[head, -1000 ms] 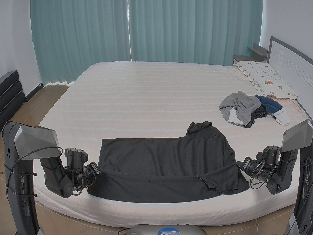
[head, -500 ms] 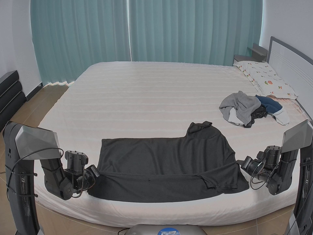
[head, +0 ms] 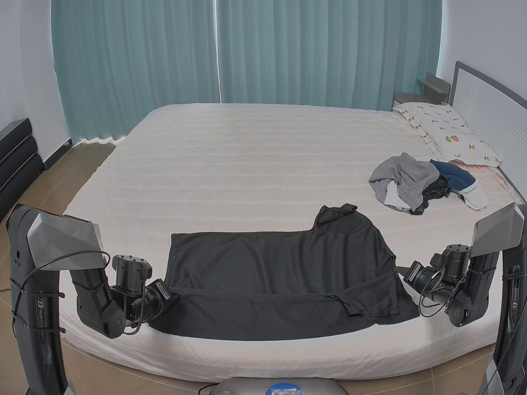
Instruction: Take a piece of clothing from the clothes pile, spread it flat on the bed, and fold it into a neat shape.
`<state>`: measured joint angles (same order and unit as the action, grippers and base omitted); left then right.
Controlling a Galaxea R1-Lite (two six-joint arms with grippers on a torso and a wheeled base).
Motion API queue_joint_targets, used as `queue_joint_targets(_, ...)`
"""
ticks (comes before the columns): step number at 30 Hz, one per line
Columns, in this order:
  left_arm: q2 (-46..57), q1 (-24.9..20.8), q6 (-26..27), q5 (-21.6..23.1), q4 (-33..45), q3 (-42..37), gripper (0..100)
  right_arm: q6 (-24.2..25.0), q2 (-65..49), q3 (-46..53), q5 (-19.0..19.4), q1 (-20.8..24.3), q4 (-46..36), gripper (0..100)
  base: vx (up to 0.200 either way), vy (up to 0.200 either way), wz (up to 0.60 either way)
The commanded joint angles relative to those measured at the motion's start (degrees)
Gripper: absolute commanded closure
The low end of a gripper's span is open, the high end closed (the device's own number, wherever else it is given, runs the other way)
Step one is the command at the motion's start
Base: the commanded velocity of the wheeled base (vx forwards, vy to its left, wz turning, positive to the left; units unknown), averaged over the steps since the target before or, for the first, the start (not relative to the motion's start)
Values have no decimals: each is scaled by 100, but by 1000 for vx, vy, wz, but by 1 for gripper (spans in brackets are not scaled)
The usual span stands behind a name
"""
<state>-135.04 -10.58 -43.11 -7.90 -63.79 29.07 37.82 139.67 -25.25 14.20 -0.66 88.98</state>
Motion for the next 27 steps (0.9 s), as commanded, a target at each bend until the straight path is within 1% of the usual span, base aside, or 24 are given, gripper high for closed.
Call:
queue_joint_targets(1, -14, -14, -5, -1, -2, 2, 0, 7, 17, 2, 4, 4, 49, 0, 0, 0, 0)
queue_joint_targets(7, -5, -14, -22, -1, -10, 2, 0, 15, -10, 11, 4, -22, 49, 0, 0, 0, 0)
queue_joint_targets(8, 83, 3, -75, -10, -19, -16, 0, 218, -142, 55, 12, -57, 49, 0, 0, 0, 0)
queue_joint_targets(9, 83, 3, -75, -10, -19, -16, 0, 218, -142, 55, 12, -57, 49, 0, 0, 0, 0)
queue_joint_targets(10, 276, 47, -128, -1, -37, -121, 0, 578, -291, 108, 21, -66, 49, 0, 0, 0, 0)
queue_joint_targets(13, 548, 65, -277, 25, -37, -200, 0, 798, -326, 134, 48, -75, 49, 0, 0, 0, 0)
queue_joint_targets(16, 636, 65, -418, 52, -37, -200, 0, 815, -309, 134, 48, -101, 49, 0, 0, 0, 0)
queue_joint_targets(22, 610, 65, -479, 69, -37, -192, 0, 842, -282, 143, 56, -110, 49, 0, 200, 0, 0)
queue_joint_targets(27, 592, 65, -488, 96, -37, -156, 0, 850, -247, 143, 65, -110, 49, 0, 0, 0, 0)
